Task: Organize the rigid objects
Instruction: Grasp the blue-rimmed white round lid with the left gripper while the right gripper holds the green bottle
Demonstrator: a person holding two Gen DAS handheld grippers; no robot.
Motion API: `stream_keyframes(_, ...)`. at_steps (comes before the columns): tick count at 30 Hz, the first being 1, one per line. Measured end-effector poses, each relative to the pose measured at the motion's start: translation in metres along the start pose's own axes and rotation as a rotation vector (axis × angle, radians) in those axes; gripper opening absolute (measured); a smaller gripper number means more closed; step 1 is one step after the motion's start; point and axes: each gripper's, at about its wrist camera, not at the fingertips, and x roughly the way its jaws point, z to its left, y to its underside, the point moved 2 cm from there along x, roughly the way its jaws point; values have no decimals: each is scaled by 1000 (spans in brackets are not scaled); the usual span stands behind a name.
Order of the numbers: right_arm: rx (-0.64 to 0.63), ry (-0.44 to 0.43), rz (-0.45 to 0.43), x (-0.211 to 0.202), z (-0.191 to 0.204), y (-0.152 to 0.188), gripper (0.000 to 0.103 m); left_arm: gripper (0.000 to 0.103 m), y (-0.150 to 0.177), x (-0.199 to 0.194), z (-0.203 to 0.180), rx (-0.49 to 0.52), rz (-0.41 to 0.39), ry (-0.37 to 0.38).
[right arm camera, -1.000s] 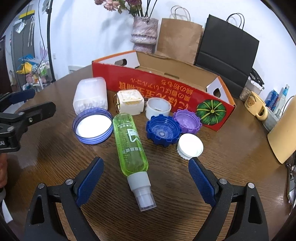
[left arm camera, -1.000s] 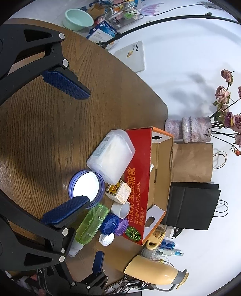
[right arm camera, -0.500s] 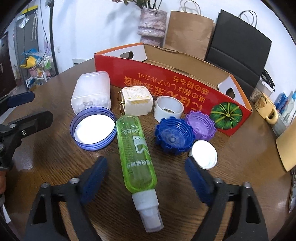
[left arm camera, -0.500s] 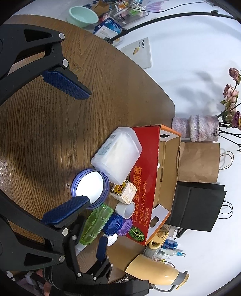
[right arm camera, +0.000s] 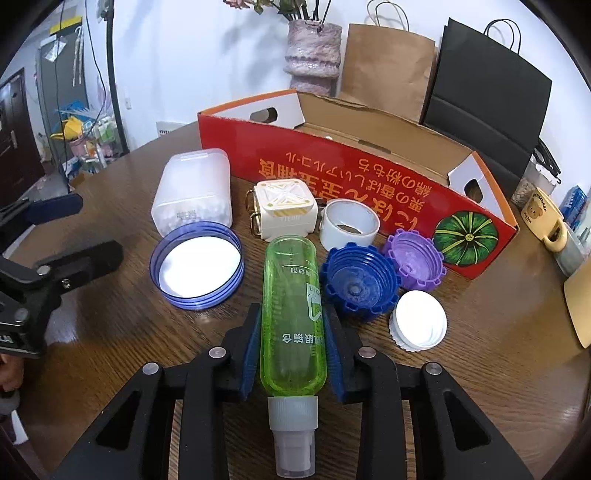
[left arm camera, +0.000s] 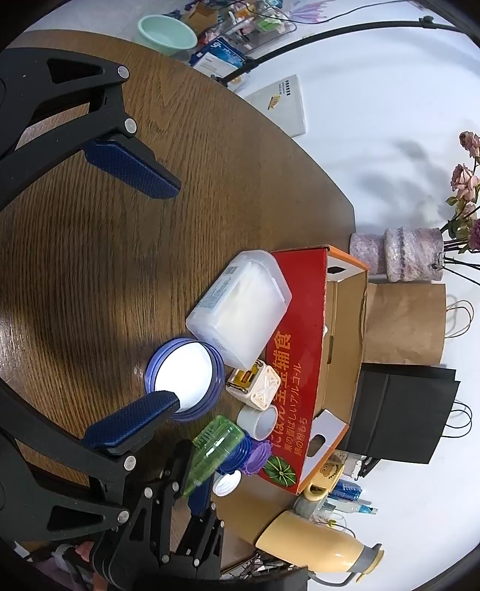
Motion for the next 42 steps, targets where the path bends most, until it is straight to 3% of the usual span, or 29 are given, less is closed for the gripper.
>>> stream_keyframes(11,18,4,-83,-20,-6,-1,35,103,2,10,-9,9,44,-1)
stream_keyframes(21,52,25,-150,-39,-23,1,35,103,1,27,-40,39,107,8)
stream_keyframes(29,80,48,-174,-47,-40,7,35,103,-3,47,-54,-3,169,14)
stream_keyframes(42,95,70,-184,-53,-55,15,35,102,-12,51,-63,-60,149,-23)
